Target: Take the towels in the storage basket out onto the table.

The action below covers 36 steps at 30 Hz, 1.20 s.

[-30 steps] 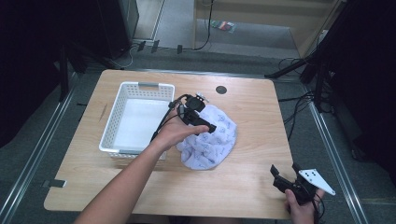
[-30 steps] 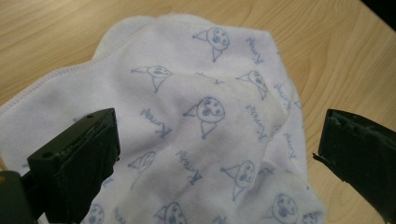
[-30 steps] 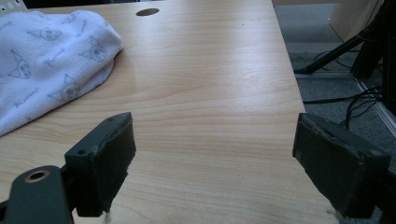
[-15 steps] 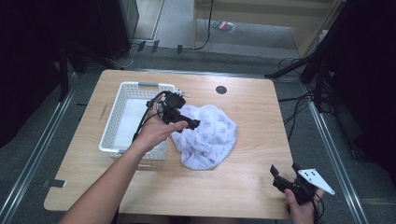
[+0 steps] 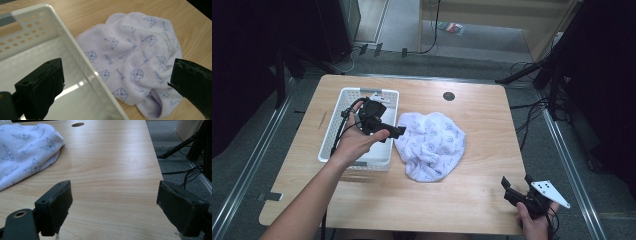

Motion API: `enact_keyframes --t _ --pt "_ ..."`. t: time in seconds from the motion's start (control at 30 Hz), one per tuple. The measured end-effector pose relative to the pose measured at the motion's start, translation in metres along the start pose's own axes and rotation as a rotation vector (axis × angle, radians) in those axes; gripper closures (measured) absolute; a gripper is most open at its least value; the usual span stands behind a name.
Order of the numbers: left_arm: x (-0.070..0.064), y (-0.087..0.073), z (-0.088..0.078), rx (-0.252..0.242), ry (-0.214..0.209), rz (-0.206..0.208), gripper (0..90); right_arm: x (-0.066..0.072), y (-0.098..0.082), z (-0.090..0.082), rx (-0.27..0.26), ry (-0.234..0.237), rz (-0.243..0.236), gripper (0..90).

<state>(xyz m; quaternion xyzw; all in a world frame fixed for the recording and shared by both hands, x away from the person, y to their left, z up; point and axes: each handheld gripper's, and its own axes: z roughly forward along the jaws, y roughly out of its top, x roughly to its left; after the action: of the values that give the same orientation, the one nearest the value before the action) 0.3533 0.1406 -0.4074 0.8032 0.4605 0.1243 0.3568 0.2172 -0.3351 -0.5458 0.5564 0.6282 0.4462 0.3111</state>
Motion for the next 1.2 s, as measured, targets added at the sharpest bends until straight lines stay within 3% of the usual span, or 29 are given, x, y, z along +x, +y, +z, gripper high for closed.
enact_keyframes --t 0.33,0.6,1.2 --pt "0.022 -0.027 -0.026 -0.033 0.038 -0.038 0.0 0.000 0.000 0.000 0.003 -0.001 -0.002 13.2" --pt "0.033 -0.044 -0.041 -0.053 0.067 -0.057 0.0 0.000 0.000 0.000 0.004 -0.004 -0.001 13.2" --pt "0.069 -0.108 -0.084 -0.082 0.143 -0.133 0.0 0.000 0.000 0.001 0.006 -0.007 0.003 13.2"
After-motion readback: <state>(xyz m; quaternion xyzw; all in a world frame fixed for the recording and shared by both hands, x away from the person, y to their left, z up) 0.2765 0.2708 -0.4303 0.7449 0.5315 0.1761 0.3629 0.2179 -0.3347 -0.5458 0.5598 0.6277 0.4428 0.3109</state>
